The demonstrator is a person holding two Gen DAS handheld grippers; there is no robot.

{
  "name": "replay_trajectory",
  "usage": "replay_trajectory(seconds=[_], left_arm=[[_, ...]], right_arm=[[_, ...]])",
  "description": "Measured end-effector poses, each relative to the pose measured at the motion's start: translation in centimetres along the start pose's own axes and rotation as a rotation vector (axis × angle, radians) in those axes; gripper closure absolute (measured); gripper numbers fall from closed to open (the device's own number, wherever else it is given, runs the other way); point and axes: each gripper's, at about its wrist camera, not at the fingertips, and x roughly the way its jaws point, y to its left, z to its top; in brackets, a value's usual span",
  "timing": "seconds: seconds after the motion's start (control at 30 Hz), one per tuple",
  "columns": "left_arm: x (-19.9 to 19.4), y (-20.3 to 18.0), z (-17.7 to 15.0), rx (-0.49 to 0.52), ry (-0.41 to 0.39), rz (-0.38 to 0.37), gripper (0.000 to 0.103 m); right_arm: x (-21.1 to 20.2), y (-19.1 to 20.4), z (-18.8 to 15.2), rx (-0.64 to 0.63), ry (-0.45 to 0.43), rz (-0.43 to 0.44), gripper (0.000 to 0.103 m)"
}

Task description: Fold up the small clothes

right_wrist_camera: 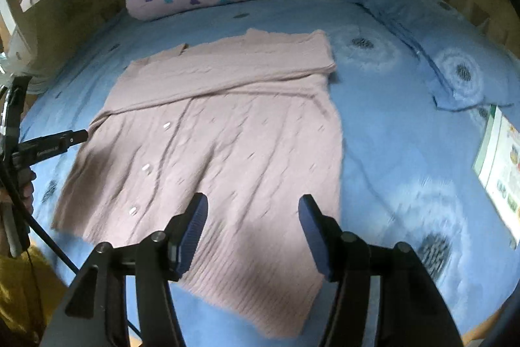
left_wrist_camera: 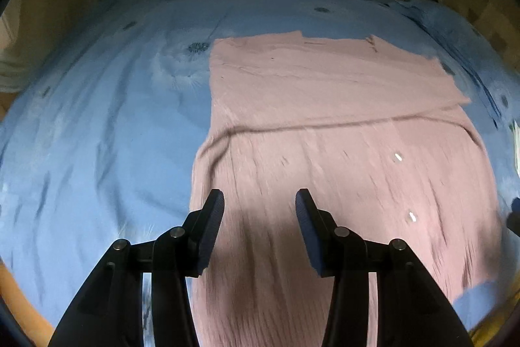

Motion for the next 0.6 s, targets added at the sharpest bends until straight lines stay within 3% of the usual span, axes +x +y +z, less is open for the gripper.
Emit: replay_trajectory(seconds=[0.1, 0.3, 0.47, 0.6], left_arm=[[-2.3, -1.0, -2.0, 0.02, 0.002, -0.014, 0.063], [-5.6, -1.8, -6.1, 0.052, -0.022, -0.013, 0.063], [-6.2, -2.4, -8.6, 0.08, 0.022, -0.026, 0.063], [-5.2, -3.0, -10.3, 0.085, 0.061, 0.074, 0.056]], right_arm=[[-0.8, 1.4, -1.6, -0.02, 0.01, 0.026, 0.042], [-2.0, 2.6, -4.5, -0.064, 0.029, -0.007, 0.041], [-2.5, 3.1, -6.7, -0.117, 0.034, -0.072, 0.03], [-1.6, 3.1, -7.9, -0.147, 0.058, -0.122, 0.029]])
